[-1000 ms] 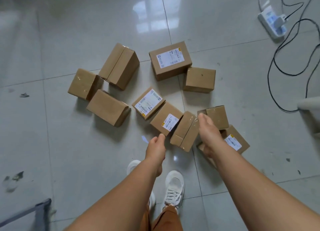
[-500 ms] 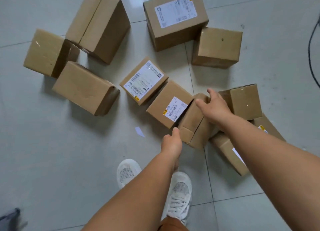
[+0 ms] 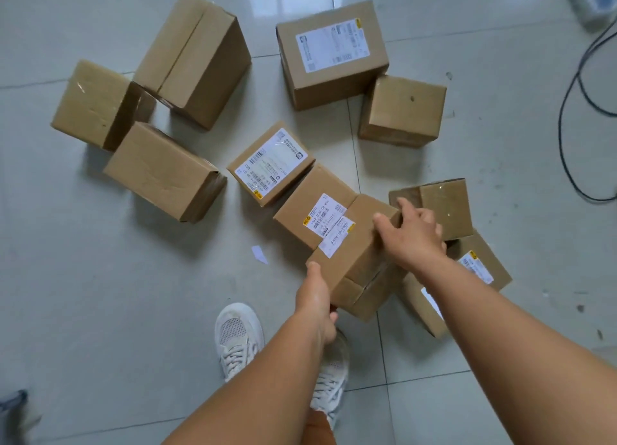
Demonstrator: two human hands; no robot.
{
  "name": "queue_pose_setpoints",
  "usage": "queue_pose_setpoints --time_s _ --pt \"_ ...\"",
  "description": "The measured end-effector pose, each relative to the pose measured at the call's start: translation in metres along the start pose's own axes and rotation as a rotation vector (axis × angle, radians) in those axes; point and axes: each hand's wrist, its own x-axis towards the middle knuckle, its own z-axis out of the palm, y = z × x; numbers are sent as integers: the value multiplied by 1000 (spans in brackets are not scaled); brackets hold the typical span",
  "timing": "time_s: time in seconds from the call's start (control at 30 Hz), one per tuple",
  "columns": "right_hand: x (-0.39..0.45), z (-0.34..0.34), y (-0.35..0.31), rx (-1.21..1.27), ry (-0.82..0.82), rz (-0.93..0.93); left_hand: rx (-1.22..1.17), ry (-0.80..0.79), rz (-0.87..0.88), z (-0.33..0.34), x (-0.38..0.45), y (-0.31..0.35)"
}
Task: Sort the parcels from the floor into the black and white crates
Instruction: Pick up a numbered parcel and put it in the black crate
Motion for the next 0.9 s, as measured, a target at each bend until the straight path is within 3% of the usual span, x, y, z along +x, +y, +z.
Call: queue_pose_setpoints --time_s 0.17,0.43,0.63,0.9 --pt "-59 -55 -14 140 10 24 -30 29 94 -13 -82 4" --pt "-157 -129 -56 503 6 -22 -115 86 418 -52 -201 33" --pt "-225 -178 -87 570 -63 -142 -195 36 584 -87 -296 62" --pt "-302 -218 -116 727 -151 -162 -247 0 730 -127 -393 66"
